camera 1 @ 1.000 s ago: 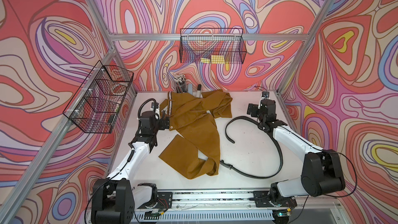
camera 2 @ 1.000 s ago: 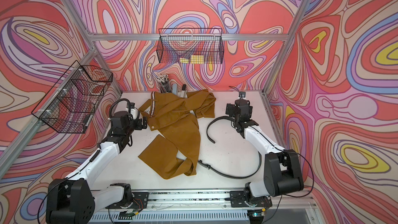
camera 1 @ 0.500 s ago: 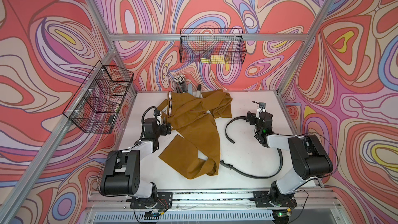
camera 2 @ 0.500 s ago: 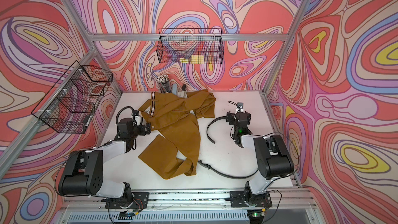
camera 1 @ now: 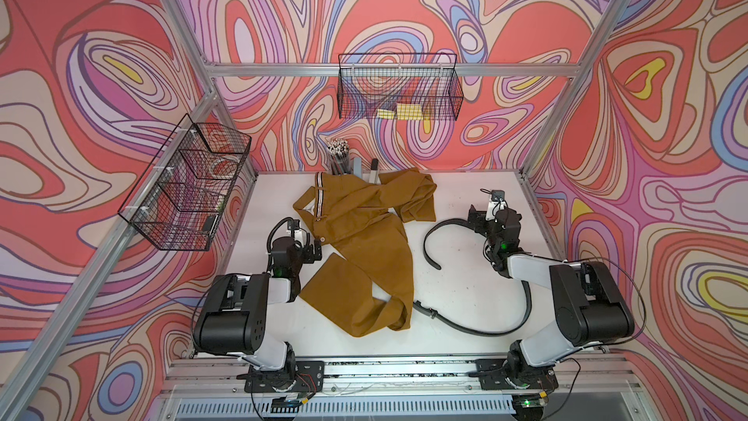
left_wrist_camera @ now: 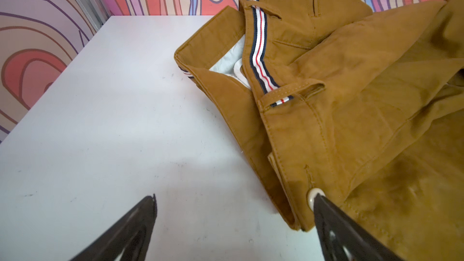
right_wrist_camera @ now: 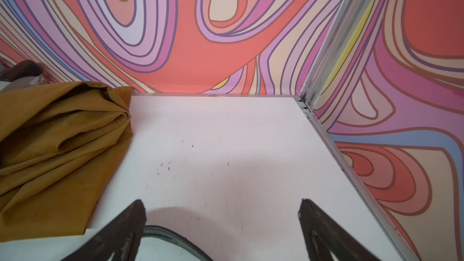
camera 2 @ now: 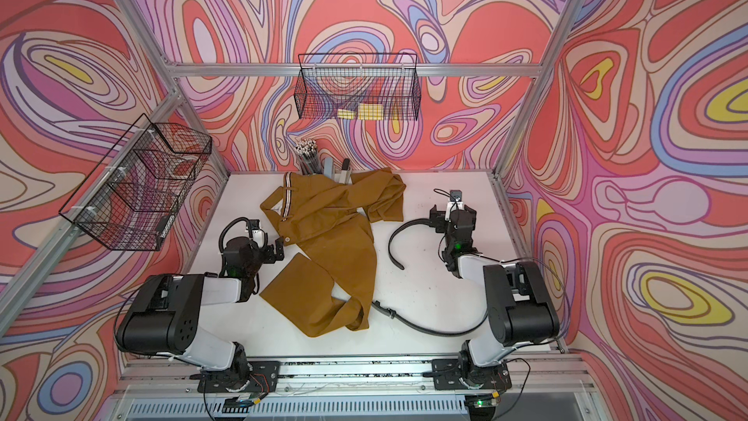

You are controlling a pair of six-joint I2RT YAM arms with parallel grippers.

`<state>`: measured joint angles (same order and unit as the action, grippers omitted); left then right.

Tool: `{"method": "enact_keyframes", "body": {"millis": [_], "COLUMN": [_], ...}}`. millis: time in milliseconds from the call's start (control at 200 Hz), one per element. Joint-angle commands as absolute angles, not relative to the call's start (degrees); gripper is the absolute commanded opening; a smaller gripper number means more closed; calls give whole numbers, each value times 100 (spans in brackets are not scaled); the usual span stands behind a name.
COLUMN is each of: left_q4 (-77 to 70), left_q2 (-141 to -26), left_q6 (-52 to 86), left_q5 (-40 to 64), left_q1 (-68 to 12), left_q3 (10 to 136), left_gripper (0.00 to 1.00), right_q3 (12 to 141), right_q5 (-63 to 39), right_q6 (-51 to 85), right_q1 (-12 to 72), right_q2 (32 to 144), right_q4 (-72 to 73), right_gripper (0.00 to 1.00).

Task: Remove the belt from the trousers
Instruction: Reset both arms

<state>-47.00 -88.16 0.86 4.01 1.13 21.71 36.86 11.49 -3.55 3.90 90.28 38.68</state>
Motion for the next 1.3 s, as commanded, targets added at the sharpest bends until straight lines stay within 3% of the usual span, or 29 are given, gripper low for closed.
{"method": "enact_keyframes", "body": {"millis": [0, 341, 566, 621, 711, 1297], "left_q4": [-4930, -5001, -5001, -5010, -5010, -5001], "left_q2": [-8787, -8798, -8803, -8798, -8798, -8799], "left_q6": [149, 155, 143, 155, 152, 152], "left_q5": [368, 358, 362, 368, 369, 369], "left_q1": [141, 141, 141, 141, 141, 141], "left_q3": [2192, 2171, 2175, 2167, 2167, 2180], "left_gripper": [100, 100, 100, 100, 100, 100], "right_q3": [3528, 2663, 2167, 2358, 2489, 2504], "right_q5": [1058, 831, 752, 704, 643, 624], "right_q6": [-361, -187, -170, -59, -77, -81], "right_q1": [369, 358, 314, 305, 289, 263], "right_q2": [8790, 8432, 9892, 9629, 9699, 9755], "right_q4": [3740, 4303, 6798, 5874, 5747, 5840], "right_gripper": [98, 98, 98, 98, 99, 98]}}
